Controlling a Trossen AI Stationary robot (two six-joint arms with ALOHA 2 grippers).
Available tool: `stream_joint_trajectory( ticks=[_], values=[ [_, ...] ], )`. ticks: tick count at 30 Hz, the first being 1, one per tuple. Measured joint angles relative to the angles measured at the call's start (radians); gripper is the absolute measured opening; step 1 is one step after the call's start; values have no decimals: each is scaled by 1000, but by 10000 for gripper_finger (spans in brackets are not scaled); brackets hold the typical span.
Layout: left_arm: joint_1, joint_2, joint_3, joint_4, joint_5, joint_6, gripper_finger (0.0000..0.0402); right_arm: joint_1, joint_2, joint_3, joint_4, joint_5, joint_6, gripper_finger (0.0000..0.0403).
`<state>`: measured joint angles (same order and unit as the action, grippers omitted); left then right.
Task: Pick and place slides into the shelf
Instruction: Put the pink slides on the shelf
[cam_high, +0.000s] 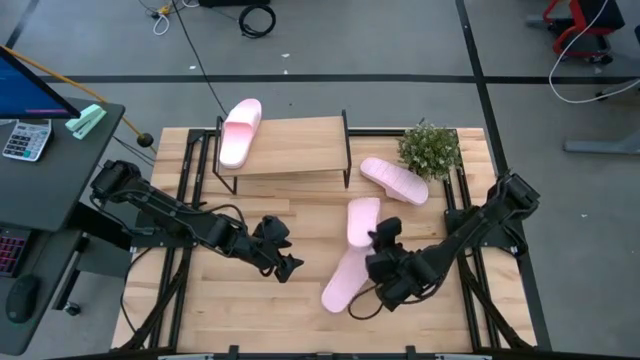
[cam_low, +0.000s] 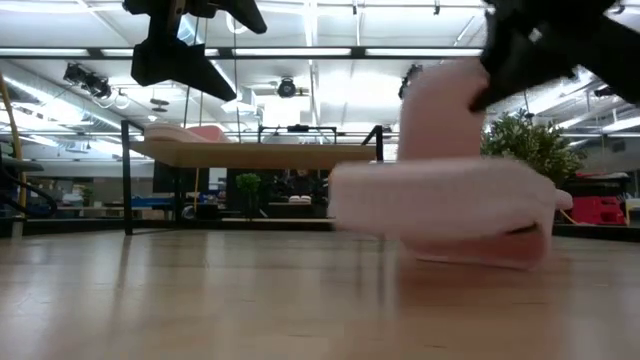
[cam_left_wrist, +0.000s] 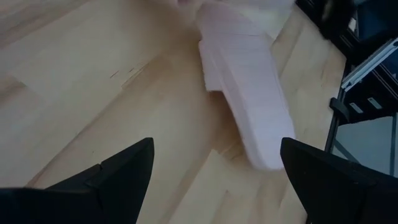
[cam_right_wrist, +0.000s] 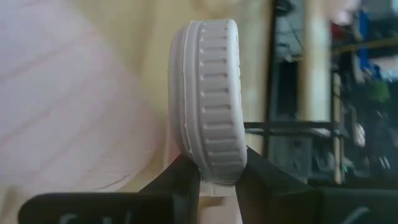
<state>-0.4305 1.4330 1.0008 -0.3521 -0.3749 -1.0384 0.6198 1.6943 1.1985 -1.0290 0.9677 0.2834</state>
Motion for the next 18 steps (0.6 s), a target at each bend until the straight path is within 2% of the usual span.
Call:
stream_joint_trajectory(
  ticks=[5, 12, 15, 18],
  values=[
    [0, 0, 0, -7, -25, 2, 355, -45, 0, 154, -145, 90, 106, 73],
    [0, 0, 0, -24, -63, 2, 355, -86, 0, 447, -279, 203, 213, 71],
    [-11, 0, 0, -24, -126, -4, 355, -100, 0, 582, -366, 287, 326, 69],
    [-30, 0, 0, -28, -213, -29, 355, -119, 0, 695, -486, 377, 524, 69]
  ],
)
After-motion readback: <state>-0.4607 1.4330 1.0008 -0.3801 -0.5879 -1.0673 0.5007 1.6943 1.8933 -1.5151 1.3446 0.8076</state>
